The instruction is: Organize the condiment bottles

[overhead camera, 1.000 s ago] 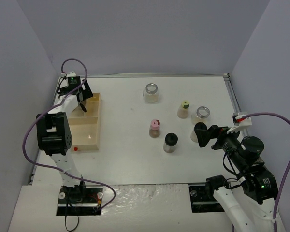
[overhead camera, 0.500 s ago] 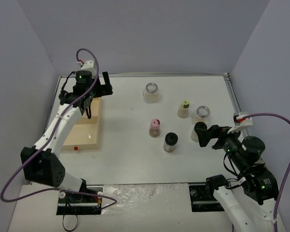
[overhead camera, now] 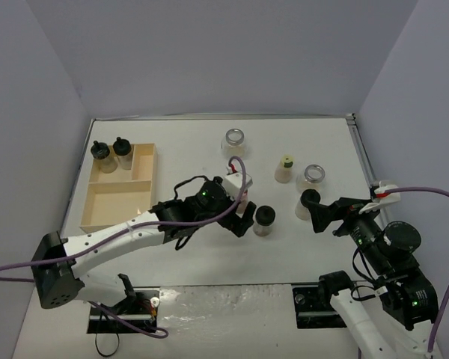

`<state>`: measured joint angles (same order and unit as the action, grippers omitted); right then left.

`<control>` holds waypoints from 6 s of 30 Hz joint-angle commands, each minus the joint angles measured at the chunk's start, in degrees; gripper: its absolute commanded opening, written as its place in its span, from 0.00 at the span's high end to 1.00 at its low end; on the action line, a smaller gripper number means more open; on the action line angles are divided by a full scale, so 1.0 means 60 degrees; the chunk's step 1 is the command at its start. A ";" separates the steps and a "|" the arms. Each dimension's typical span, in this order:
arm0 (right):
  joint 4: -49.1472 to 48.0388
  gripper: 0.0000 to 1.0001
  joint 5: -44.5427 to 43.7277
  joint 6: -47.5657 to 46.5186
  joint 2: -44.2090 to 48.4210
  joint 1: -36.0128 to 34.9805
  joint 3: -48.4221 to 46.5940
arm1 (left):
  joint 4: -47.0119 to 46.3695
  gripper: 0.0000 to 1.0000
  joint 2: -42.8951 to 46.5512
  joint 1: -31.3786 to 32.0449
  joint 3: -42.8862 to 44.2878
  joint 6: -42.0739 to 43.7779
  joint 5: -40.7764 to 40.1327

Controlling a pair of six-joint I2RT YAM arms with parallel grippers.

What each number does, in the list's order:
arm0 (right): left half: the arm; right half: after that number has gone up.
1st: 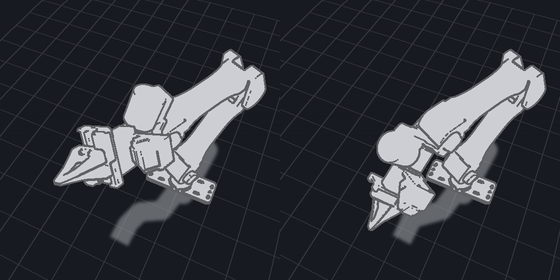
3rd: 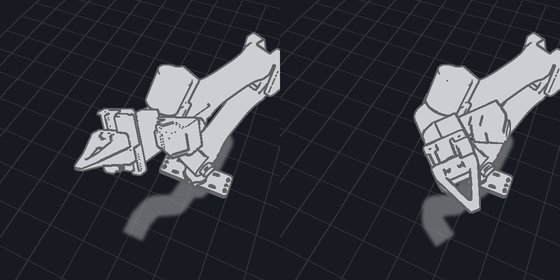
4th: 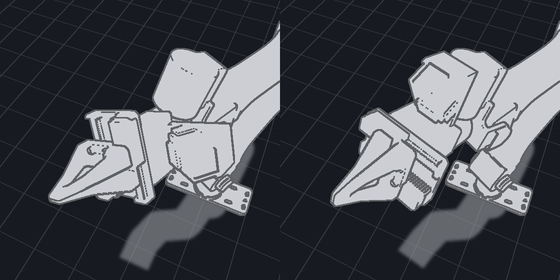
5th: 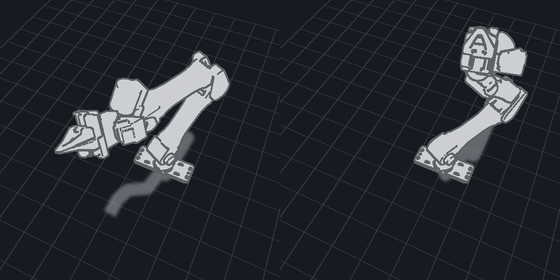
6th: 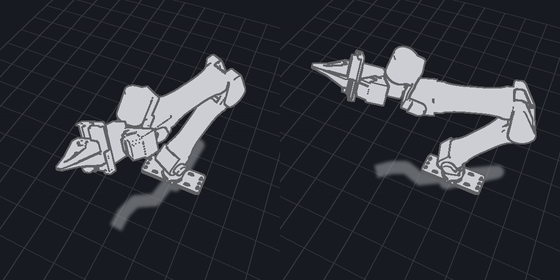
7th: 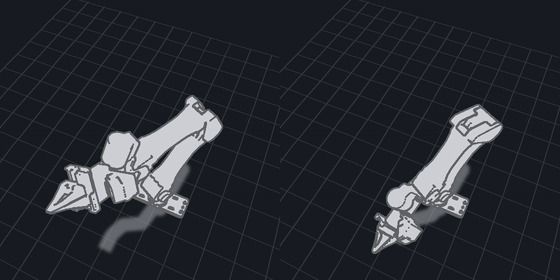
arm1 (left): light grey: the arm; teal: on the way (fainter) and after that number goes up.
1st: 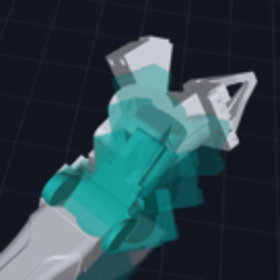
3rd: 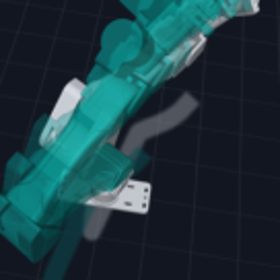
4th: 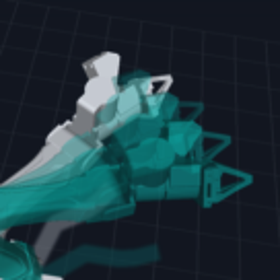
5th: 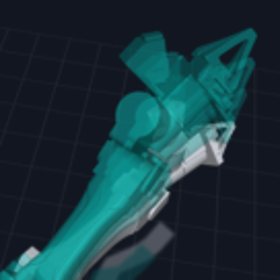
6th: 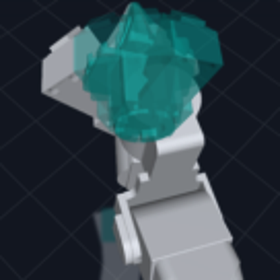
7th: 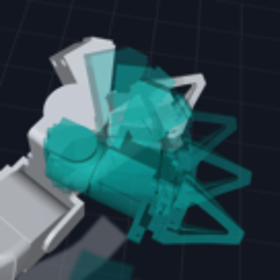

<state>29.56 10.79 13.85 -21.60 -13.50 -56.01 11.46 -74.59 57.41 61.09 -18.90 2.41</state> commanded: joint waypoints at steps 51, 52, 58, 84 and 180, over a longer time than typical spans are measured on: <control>-0.0074 0.00 0.0402 0.0042 0.0223 -0.0035 -0.1088 | 0.3181 1.00 0.1616 -0.2458 0.1142 -0.1066 -0.3467; -0.0095 0.00 0.0416 0.0036 0.0217 -0.0034 -0.1094 | 0.3348 1.00 0.1870 -0.3180 0.1143 -0.0940 -0.3347; -0.0219 0.00 0.0614 0.0046 0.0217 -0.0030 -0.1026 | 0.3058 1.00 0.1794 -0.7485 0.1478 -0.0162 -0.2132; -0.0473 0.00 0.1102 0.0123 0.0554 -0.0035 -0.0362 | -0.1030 1.00 -0.2011 -1.1721 0.2241 0.0849 -0.1470; -0.3992 0.88 -0.4083 0.1477 -0.6772 -0.1720 0.2671 | 0.3305 0.03 0.6458 -0.8528 -0.2403 0.0835 -0.0313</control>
<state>6.77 -16.04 23.52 -66.50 -17.17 -39.48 33.63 -36.41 6.05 44.05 -14.76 1.56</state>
